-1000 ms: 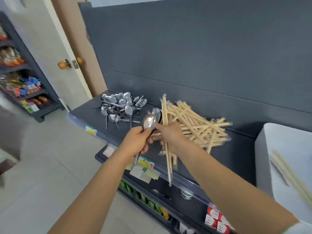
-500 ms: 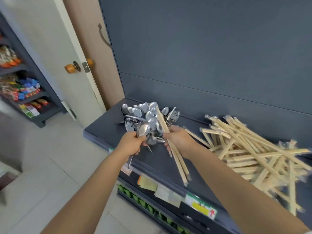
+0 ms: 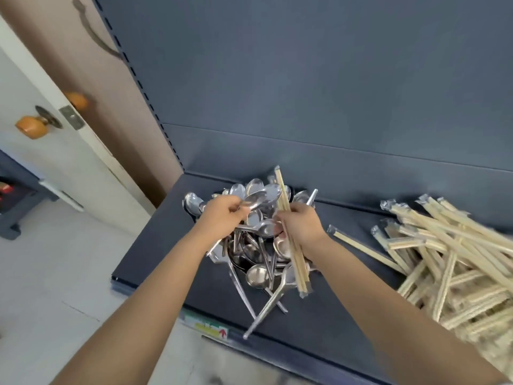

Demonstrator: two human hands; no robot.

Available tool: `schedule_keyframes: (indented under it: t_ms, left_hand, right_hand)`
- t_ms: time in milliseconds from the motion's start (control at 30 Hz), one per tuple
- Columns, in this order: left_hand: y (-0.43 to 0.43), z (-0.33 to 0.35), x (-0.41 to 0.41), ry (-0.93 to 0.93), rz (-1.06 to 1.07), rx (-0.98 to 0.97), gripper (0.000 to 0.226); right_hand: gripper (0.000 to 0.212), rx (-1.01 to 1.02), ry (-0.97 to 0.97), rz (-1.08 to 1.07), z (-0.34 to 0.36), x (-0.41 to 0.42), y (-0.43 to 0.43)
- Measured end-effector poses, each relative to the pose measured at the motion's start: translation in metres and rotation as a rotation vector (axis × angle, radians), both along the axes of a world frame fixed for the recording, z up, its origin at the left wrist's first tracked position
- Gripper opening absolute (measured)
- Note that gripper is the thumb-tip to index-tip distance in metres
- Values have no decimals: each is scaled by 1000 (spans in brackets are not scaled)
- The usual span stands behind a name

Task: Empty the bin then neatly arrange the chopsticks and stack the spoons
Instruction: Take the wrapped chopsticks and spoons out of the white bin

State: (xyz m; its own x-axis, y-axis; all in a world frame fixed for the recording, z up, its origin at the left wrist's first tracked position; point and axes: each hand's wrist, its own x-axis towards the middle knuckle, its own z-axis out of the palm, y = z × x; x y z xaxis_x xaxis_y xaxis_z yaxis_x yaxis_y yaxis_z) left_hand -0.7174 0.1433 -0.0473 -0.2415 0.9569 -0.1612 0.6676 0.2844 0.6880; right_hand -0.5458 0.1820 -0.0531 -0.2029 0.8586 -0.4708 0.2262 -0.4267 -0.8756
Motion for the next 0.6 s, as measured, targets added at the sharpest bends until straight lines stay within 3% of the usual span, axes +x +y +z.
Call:
schedule_keyframes:
  t_ms: [133, 433, 500, 600]
  left_hand:
    - [23, 5, -24, 78, -146, 51, 18]
    - [69, 5, -70, 243, -597, 17, 17]
    - [75, 3, -67, 355, -671, 85, 20]
    - [82, 5, -61, 537, -789, 231, 27]
  right_hand:
    - [14, 63, -35, -190, 2, -8, 5]
    - [21, 253, -474, -337, 12, -5, -27]
    - [15, 267, -455, -349, 15, -9, -40]
    - [24, 238, -395, -358, 19, -17, -56]
